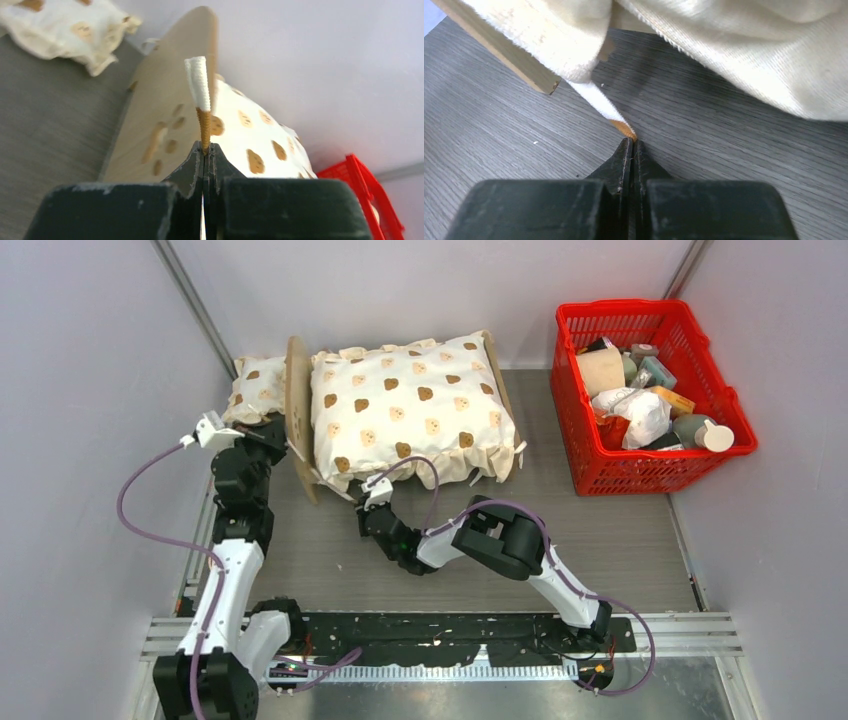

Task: Set up the pet bed

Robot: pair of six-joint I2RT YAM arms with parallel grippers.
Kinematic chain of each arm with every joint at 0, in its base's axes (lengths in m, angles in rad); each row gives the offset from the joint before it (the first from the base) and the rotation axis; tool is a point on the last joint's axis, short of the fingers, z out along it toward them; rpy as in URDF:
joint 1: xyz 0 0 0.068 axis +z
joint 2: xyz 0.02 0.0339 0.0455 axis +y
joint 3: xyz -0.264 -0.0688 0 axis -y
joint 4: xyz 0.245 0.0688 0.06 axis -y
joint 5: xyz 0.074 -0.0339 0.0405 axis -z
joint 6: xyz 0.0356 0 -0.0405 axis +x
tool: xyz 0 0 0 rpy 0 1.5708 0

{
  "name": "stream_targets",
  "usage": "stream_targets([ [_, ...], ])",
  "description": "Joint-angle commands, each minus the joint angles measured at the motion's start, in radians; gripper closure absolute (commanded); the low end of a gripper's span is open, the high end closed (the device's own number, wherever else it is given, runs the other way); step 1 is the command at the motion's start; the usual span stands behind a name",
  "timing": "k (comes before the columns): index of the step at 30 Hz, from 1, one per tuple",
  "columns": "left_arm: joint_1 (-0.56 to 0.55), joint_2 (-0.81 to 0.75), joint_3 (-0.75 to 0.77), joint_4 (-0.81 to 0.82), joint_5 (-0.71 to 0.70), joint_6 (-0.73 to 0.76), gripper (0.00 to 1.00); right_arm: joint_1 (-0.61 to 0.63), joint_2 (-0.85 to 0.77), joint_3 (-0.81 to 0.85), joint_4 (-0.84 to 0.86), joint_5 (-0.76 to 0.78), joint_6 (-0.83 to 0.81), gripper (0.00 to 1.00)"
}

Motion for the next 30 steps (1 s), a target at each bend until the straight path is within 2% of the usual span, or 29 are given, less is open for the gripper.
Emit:
stream_targets([
  [1,-0.063,-0.114,0.009,0.240,0.126,0.248,1.00,0.015,0.060,-0.004,-0.187,-0.072,-0.050,0.95],
  [8,-0.082,-0.066,0.057,0.230,0.201,0.403,1.00,0.027,0.105,0.072,-0.219,-0.158,-0.067,0.95],
  [12,-0.082,-0.001,0.119,0.251,0.132,0.461,1.00,0.063,0.162,0.136,-0.262,-0.154,-0.105,0.95],
  [18,-0.083,0.051,0.229,0.172,-0.022,0.538,1.00,0.104,0.233,0.236,-0.360,-0.146,-0.115,0.95],
  [24,-0.084,0.059,0.213,0.133,-0.082,0.513,1.00,0.107,0.215,0.199,-0.399,-0.085,-0.074,0.95],
  [28,-0.084,0.026,0.184,0.048,-0.116,0.516,1.00,0.108,0.225,0.226,-0.388,-0.082,-0.089,0.95],
  [29,-0.084,0.018,0.185,0.007,-0.111,0.523,1.00,0.105,0.217,0.237,-0.387,-0.086,-0.103,0.93],
  [30,-0.085,0.010,0.189,-0.065,-0.102,0.526,0.95,0.104,0.184,0.241,-0.405,-0.089,-0.131,0.88],
])
